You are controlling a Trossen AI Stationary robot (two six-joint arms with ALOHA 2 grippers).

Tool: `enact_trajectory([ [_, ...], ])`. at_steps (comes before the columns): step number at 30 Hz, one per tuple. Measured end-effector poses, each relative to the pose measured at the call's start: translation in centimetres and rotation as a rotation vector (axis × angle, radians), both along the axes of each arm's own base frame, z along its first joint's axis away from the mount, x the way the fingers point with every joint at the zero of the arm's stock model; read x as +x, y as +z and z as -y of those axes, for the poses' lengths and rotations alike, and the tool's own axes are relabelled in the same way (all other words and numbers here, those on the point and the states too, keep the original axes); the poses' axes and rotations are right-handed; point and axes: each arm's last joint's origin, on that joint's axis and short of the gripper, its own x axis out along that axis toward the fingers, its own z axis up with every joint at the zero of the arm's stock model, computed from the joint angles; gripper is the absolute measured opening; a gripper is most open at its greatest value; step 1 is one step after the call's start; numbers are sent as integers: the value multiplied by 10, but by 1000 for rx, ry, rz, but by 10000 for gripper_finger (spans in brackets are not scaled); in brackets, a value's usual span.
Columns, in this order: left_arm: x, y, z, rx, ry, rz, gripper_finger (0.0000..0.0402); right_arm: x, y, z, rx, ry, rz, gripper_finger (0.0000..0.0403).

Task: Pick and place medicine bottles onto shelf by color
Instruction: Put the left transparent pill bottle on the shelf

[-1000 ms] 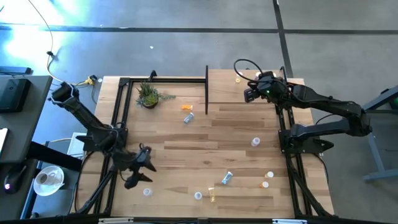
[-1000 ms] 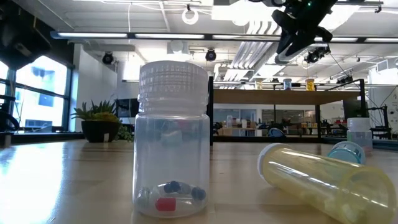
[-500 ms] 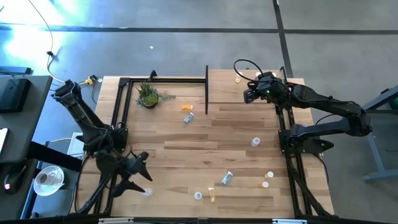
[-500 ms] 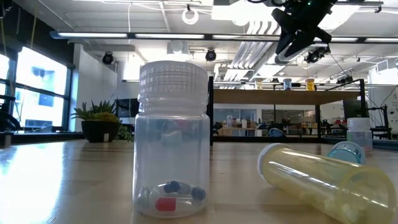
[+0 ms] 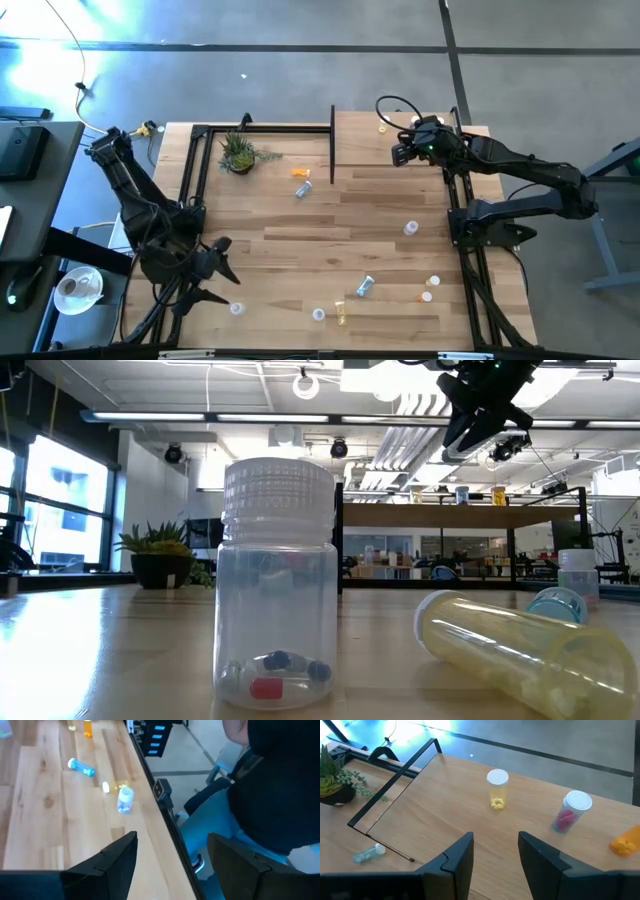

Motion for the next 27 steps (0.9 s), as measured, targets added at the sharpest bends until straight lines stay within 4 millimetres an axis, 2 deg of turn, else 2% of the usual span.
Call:
enact_trajectory([
  [6,4,-8,8,35,17,-44,229,0,0,0,1,-1,-2,147],
  [16,16,-43,32,120,28,-184,229,0,0,0,2,-1,-6,147],
  [27,16,-71,54,199,-6,-275,229,0,0,0,1,-1,-6,147],
])
